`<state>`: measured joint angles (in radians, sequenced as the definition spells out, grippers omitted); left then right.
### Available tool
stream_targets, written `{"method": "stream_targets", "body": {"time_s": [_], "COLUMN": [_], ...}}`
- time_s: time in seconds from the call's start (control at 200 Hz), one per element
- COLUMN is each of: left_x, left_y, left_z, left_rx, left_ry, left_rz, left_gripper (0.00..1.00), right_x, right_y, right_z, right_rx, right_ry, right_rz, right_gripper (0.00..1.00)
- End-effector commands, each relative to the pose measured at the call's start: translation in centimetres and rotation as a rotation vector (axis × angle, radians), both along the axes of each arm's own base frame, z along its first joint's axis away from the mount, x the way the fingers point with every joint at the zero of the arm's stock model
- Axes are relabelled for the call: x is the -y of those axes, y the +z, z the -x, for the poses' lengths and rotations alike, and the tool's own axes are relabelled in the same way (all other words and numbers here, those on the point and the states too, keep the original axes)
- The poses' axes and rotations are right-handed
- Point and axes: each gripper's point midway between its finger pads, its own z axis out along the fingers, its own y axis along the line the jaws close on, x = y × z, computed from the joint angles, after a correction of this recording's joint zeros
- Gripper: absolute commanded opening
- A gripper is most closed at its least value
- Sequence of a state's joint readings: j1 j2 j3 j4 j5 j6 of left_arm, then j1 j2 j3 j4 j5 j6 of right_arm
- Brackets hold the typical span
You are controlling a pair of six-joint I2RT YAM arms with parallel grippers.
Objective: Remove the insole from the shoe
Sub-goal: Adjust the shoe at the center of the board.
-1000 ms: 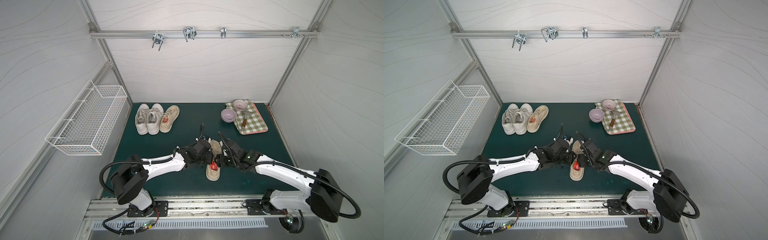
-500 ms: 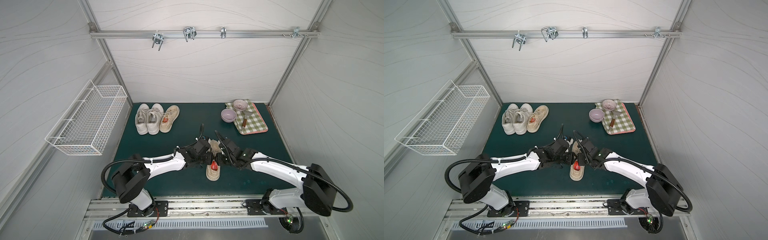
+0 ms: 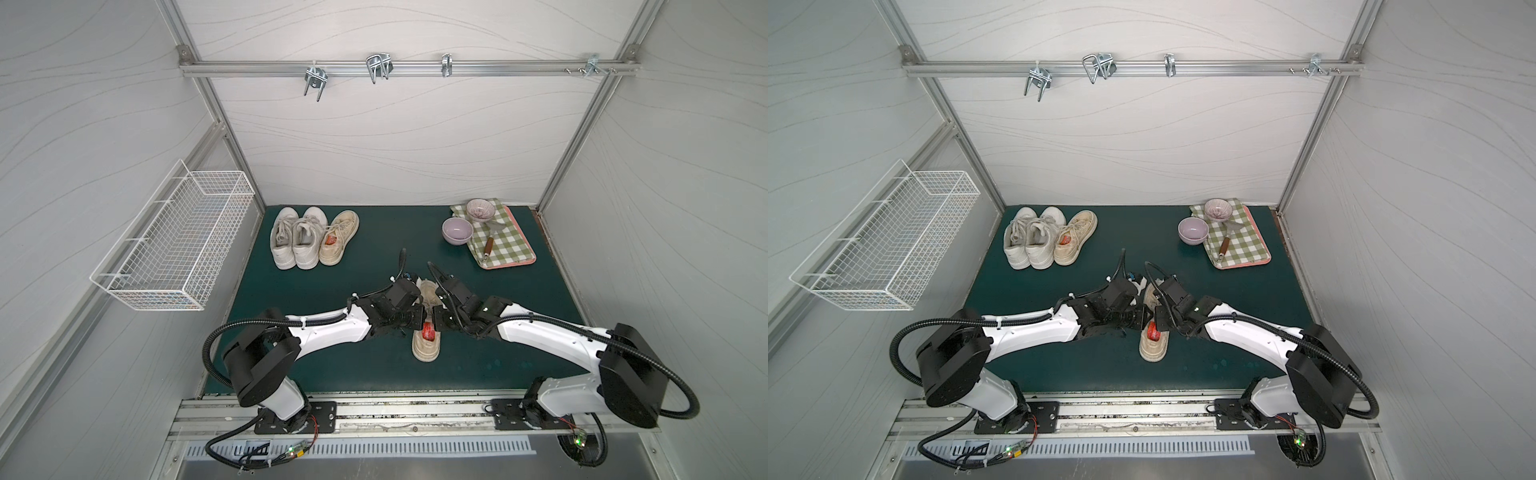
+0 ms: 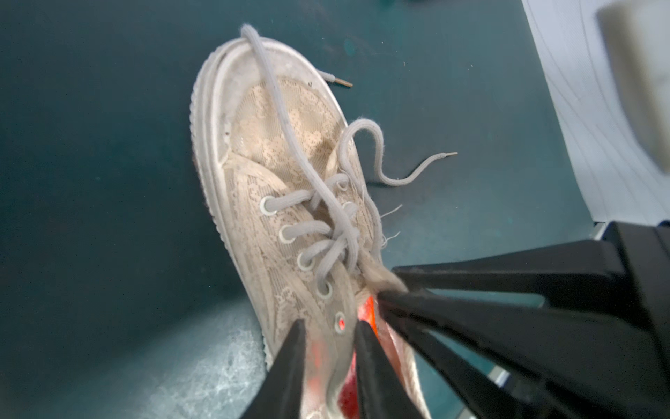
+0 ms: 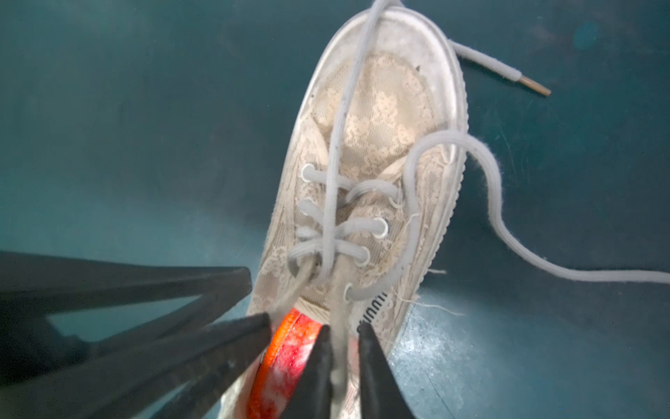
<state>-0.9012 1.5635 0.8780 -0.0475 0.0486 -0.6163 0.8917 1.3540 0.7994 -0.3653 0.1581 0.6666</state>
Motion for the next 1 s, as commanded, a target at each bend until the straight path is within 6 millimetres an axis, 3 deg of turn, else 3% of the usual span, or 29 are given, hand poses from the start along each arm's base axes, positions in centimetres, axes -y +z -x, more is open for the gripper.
{"method": "stream_targets", "body": {"time_s": [0.0, 0.085, 0.405, 0.575, 0.825, 0.945, 0.995], "left_x": [0.7, 0.9, 1.7, 1.5, 0.4, -0.3, -0.7], "left_y": [0.7, 0.5, 1.3, 0.1, -0.1, 0.4, 0.6], "left_z": [-1.2, -1.2, -0.3, -0.5, -1.2, -1.5, -1.7], "left_rx": [0.032, 0.023, 0.049, 0.03, 0.048, 0.063, 0.071], "left_ry": [0.021, 0.017, -0.01, 0.007, 0.063, 0.097, 0.117], "left_rz": [0.016, 0.015, 0.045, -0.014, -0.063, -0.067, -0.061], "left_gripper": [0.21, 0.22, 0.45, 0.46, 0.19, 0.01, 0.0], "right_x": [0.7, 0.9, 1.0, 1.1, 1.6, 2.0, 2.6], "right_y": [0.1, 0.0, 0.4, 0.7, 0.4, 0.4, 0.5], "right_z": [0.1, 0.1, 0.1, 0.1, 0.3, 0.2, 0.1], "right_rx": [0.009, 0.008, 0.017, 0.027, 0.027, 0.03, 0.043], "right_ry": [-0.031, -0.035, -0.046, -0.052, -0.057, -0.063, -0.07], "right_rz": [0.015, 0.018, 0.008, -0.001, 0.013, 0.031, 0.058], "right_gripper": [0.12, 0.1, 0.07, 0.06, 0.03, 0.02, 0.01]}}
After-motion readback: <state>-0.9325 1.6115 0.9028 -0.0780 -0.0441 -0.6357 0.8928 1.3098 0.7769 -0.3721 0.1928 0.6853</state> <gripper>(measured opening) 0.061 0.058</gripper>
